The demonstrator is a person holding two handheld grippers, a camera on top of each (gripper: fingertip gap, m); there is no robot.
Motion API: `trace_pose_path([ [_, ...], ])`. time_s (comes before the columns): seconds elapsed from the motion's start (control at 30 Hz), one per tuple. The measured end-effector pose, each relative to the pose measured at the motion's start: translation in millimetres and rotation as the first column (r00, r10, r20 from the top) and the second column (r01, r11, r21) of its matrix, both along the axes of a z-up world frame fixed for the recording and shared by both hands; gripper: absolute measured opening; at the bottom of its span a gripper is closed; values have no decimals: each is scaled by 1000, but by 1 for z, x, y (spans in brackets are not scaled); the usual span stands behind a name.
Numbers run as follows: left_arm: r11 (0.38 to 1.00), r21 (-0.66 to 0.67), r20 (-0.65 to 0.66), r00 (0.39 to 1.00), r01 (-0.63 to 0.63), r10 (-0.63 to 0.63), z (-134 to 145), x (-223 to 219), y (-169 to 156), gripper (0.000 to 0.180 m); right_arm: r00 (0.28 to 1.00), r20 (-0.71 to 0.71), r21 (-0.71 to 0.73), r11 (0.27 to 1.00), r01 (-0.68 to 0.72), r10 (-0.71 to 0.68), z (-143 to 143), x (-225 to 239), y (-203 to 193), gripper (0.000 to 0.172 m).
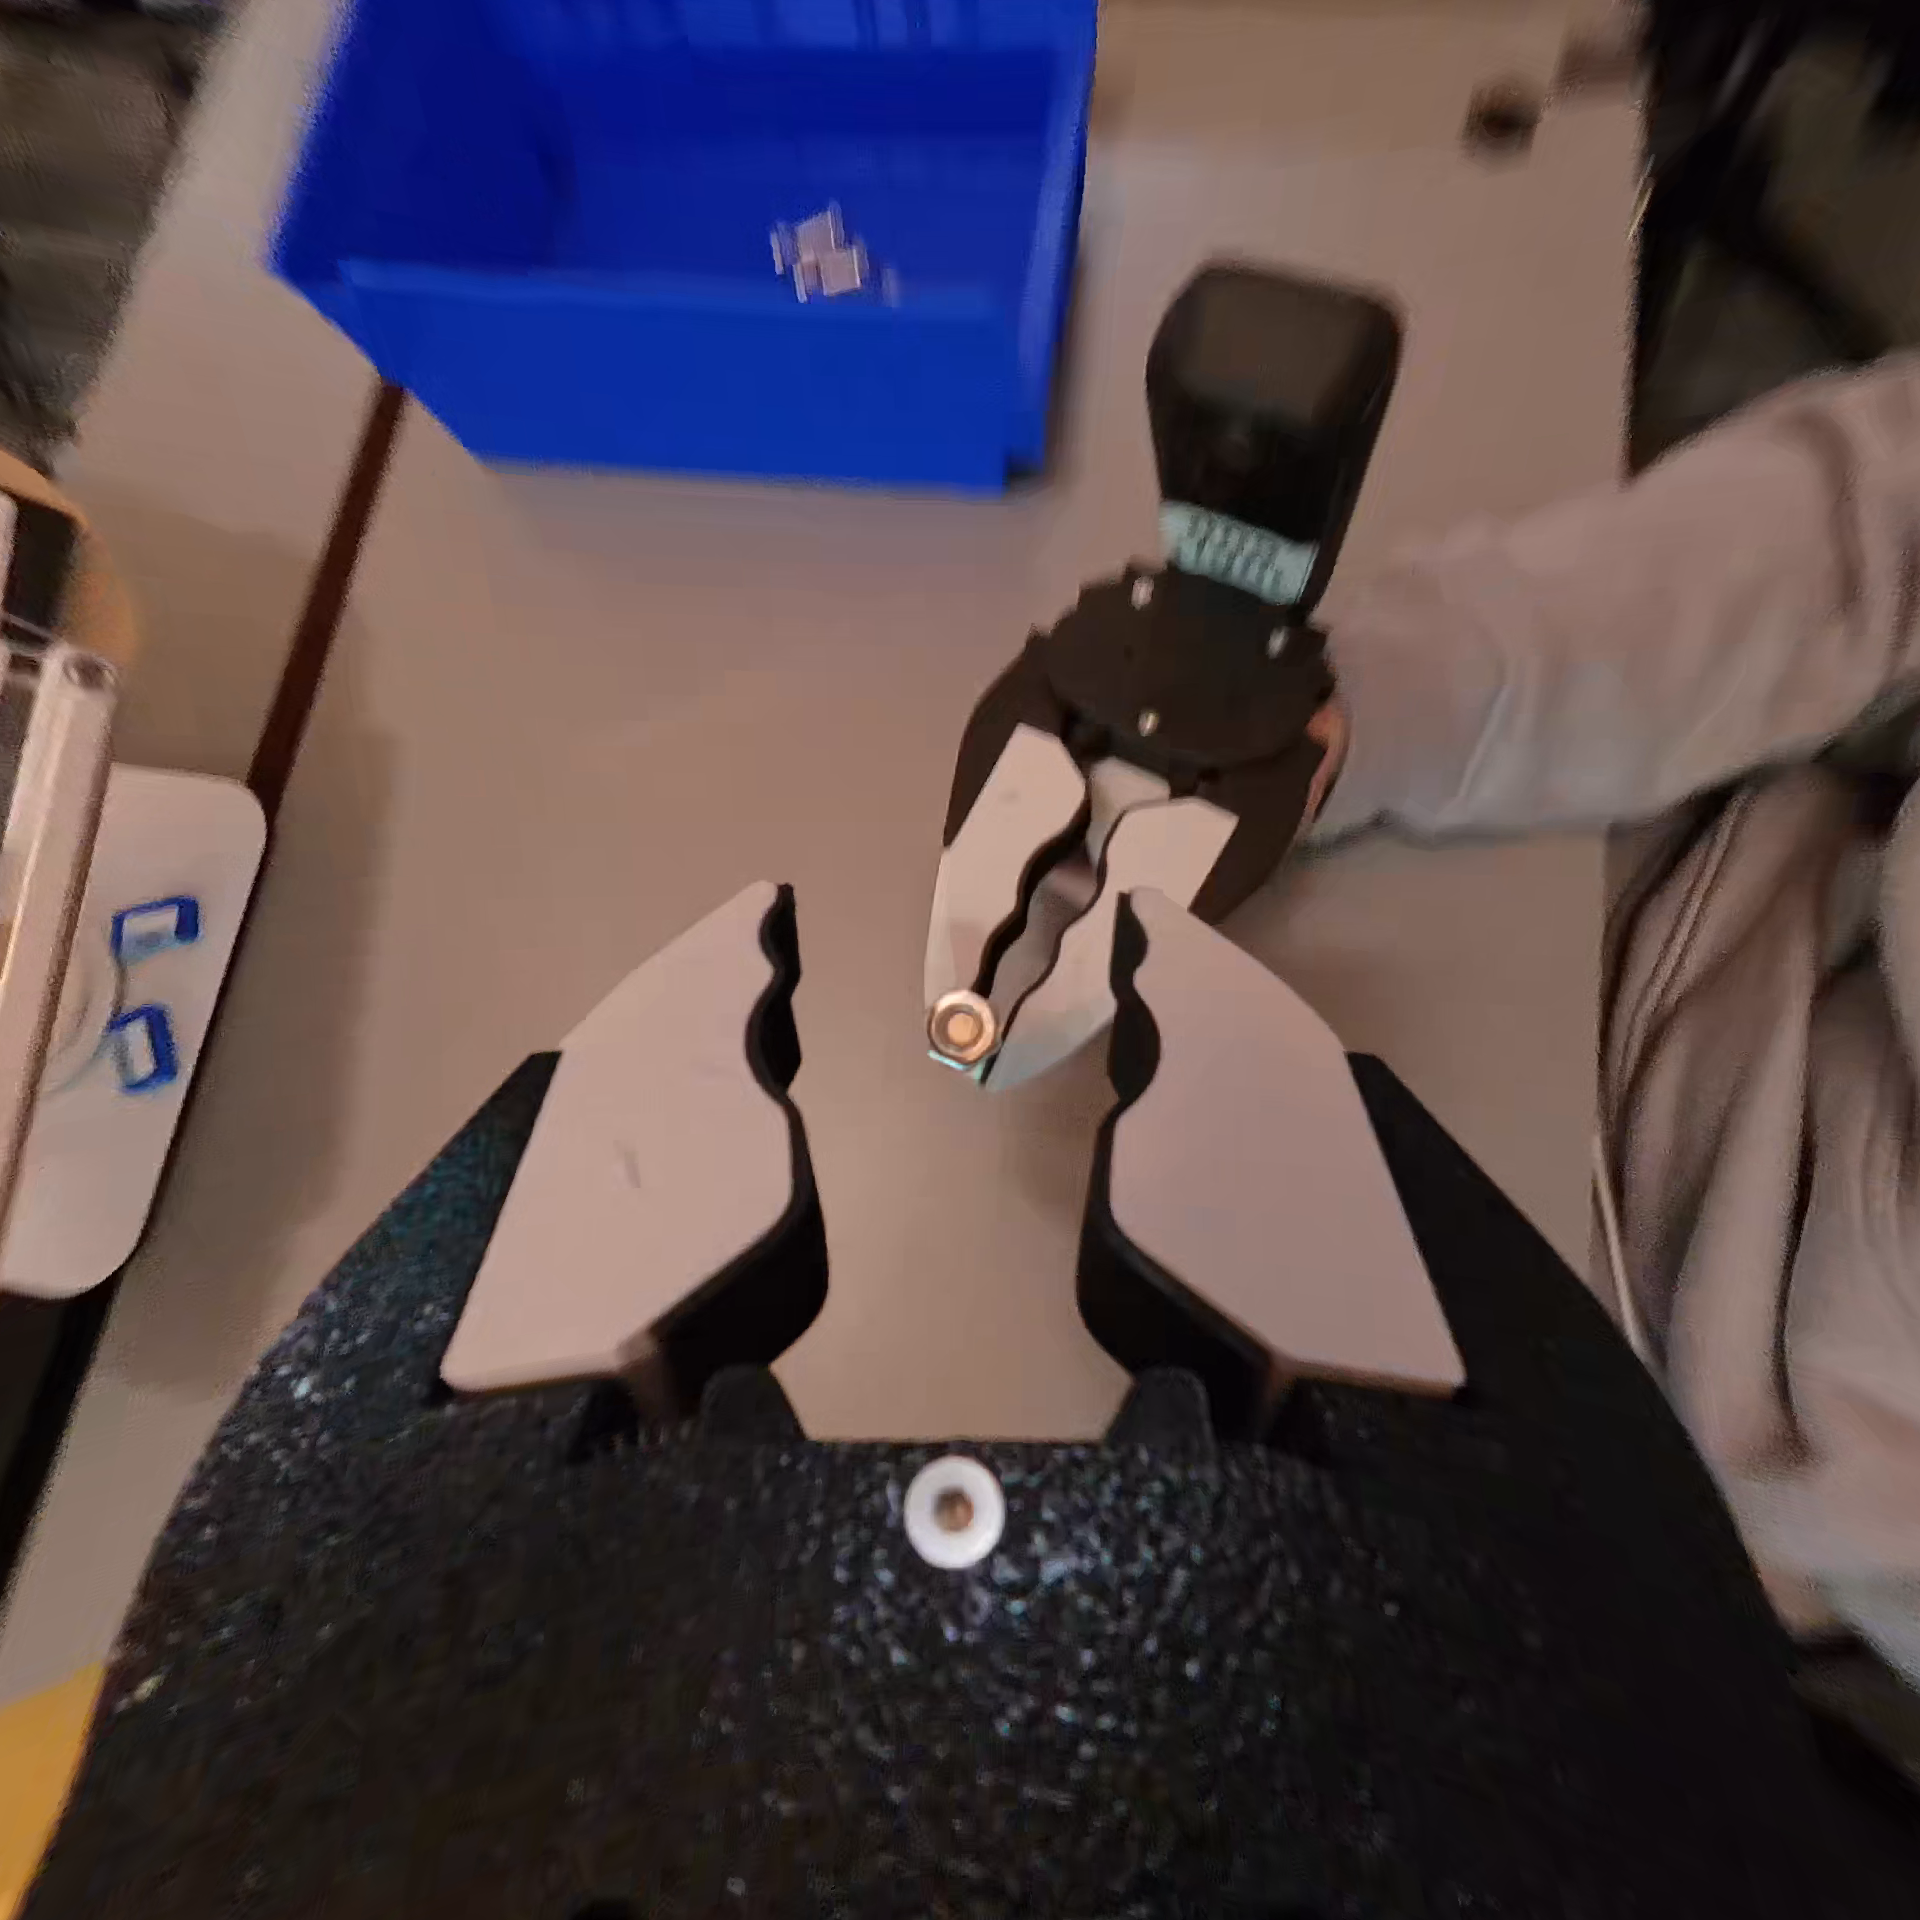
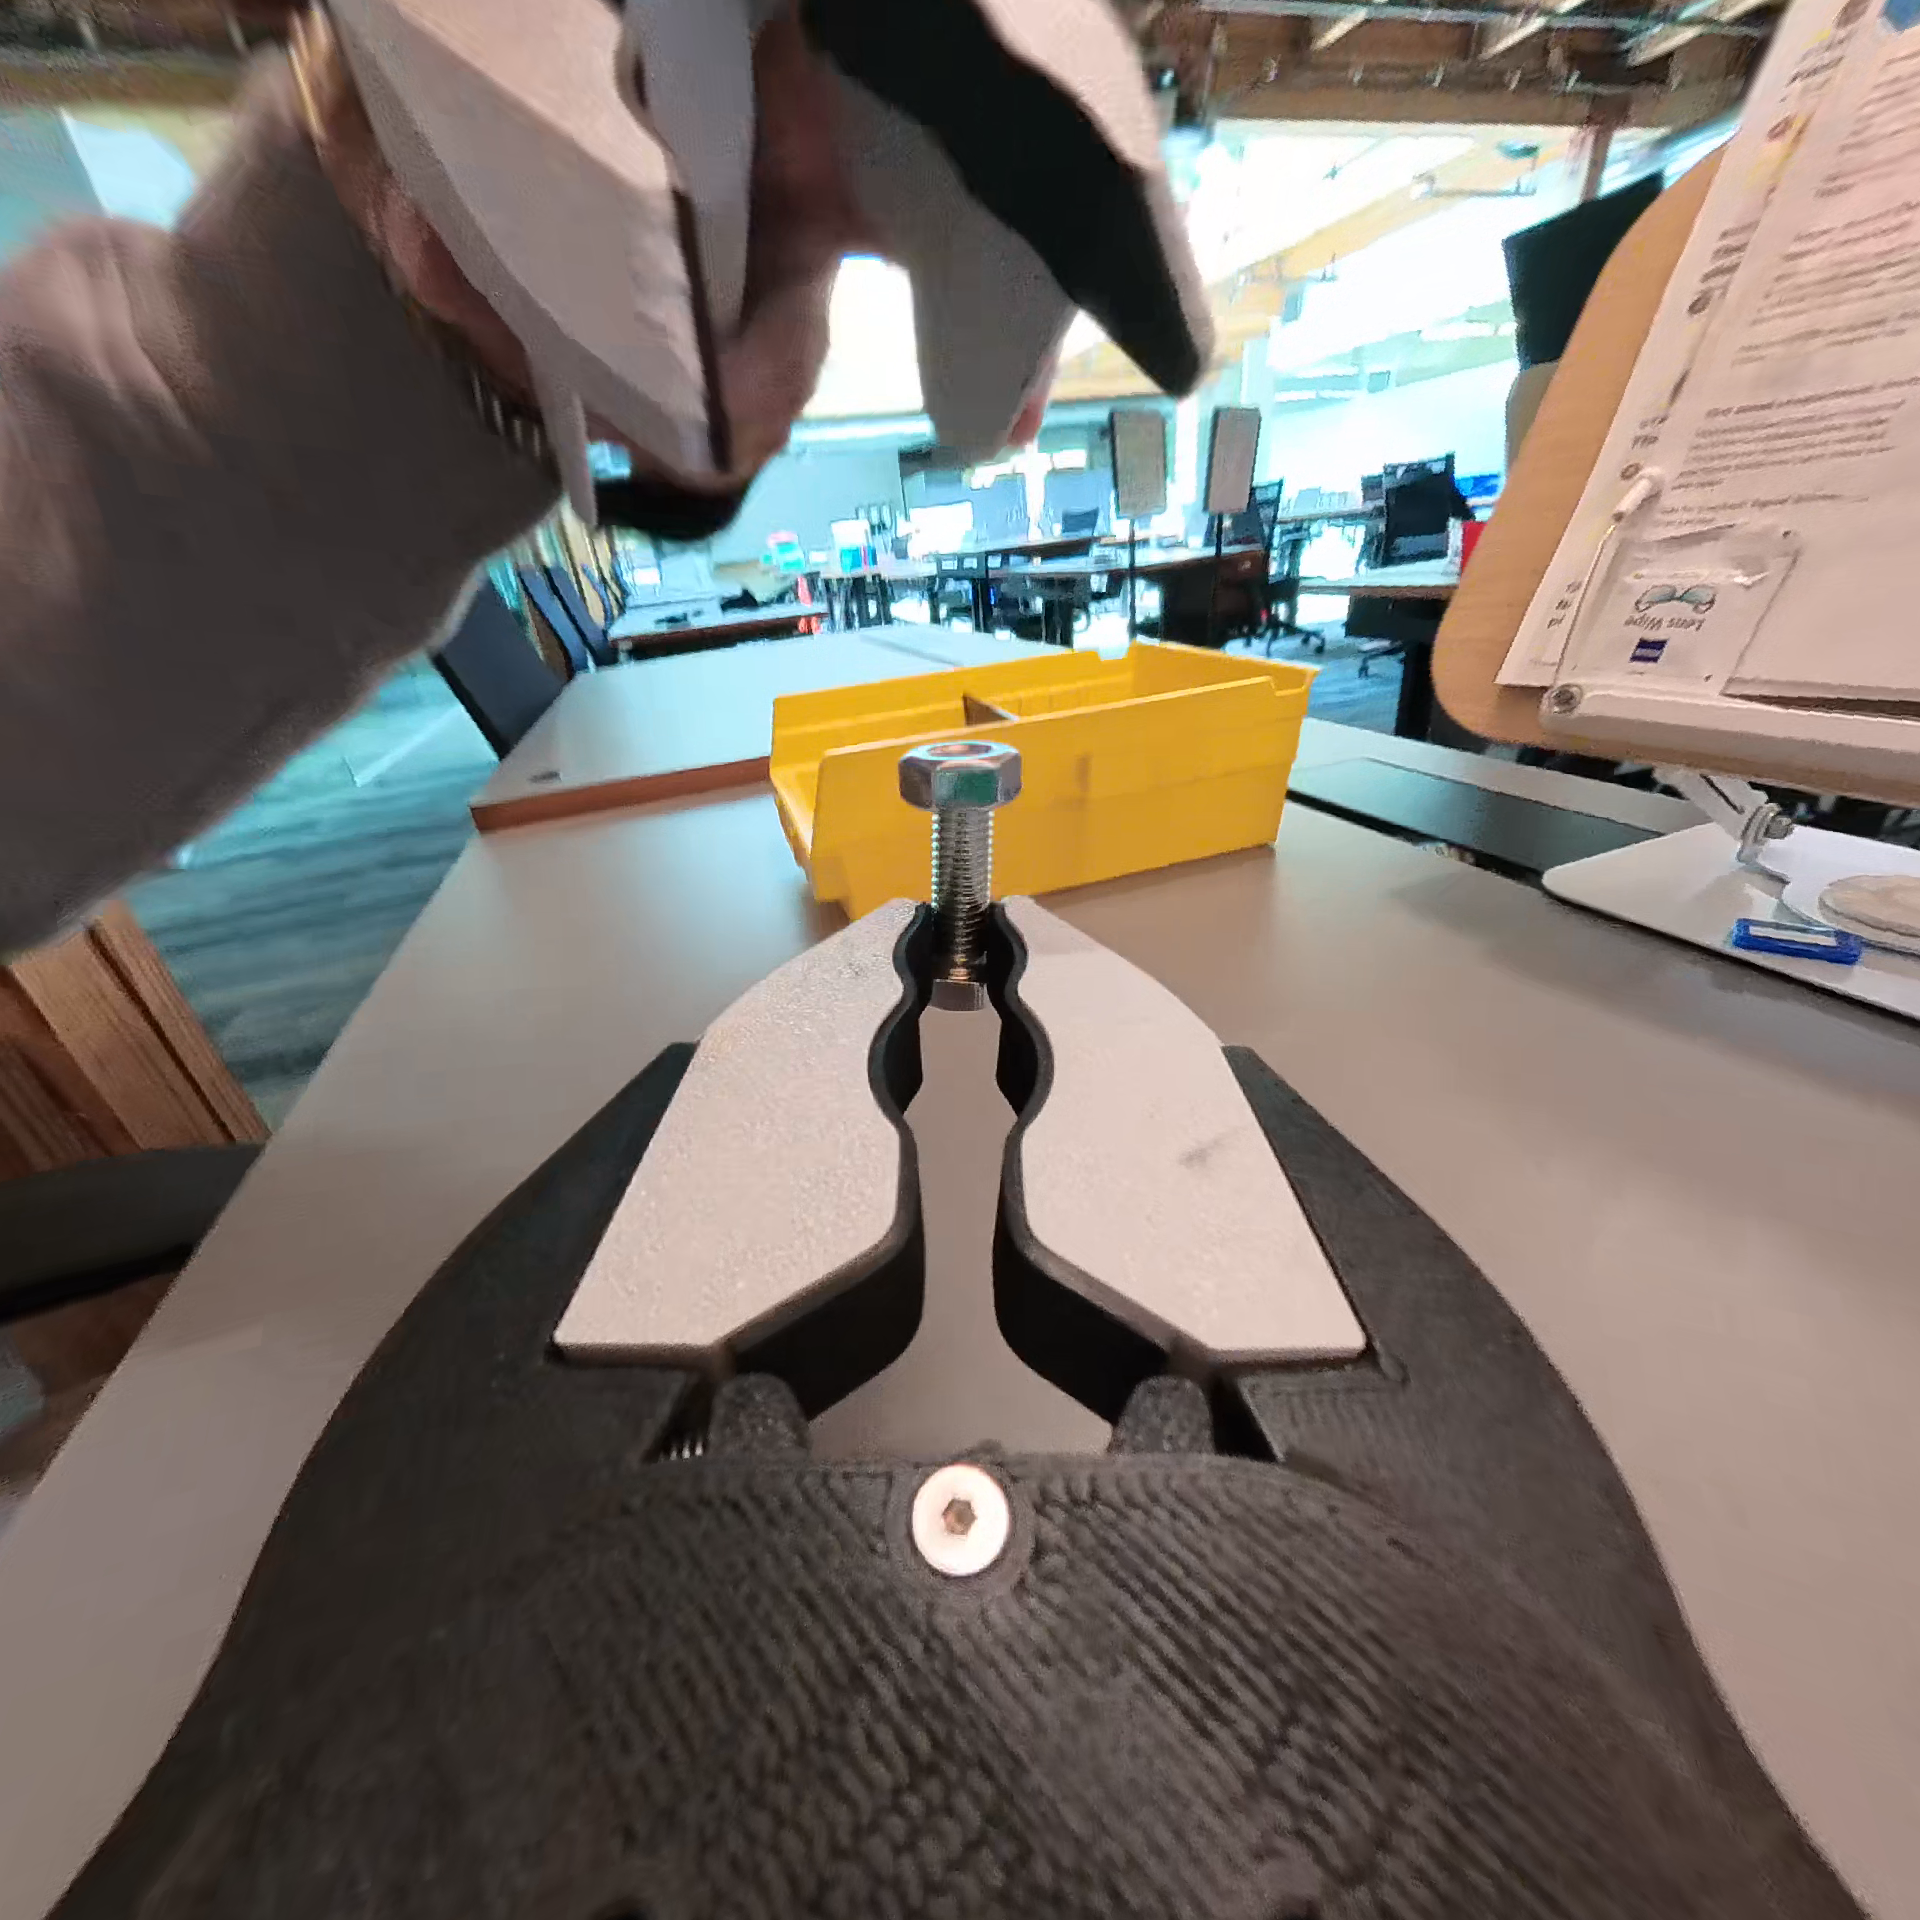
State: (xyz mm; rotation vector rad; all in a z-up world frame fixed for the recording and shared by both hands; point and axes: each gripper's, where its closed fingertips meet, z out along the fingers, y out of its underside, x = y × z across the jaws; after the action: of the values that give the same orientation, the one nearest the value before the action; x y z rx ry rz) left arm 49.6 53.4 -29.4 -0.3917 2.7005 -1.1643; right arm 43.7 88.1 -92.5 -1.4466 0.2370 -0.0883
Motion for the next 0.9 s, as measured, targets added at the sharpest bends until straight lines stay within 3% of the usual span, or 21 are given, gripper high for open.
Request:
trace_pose_path([
  [0.03,994,-103,16,999,-28,29,5,4,0,58,1000,-5,22,1000,7,-7,3,2,-3,9],
  [0.23,841,-532,79,983,-98,164,-6,27,11,57,998,-10,59,996,64,-63,6,14,-13,9],
  [0.4,712,-700,119,973,-58,197,-28,26,15,53,993,1,29,992,119,-119,2,23,-18,9],
  [0.47,699,-713,144,968,-41,205,-37,25,14,49,991,3,9,991,131,-131,-2,25,-18,9],
  [0.57,731,-682,154,973,-19,170,-47,18,10,46,992,-1,-16,992,127,-127,-6,25,-15,9],
  [0.9,725,-689,139,976,-25,165,-50,12,8,30,995,20,-41,995,96,-95,-9,17,-7,9],
])
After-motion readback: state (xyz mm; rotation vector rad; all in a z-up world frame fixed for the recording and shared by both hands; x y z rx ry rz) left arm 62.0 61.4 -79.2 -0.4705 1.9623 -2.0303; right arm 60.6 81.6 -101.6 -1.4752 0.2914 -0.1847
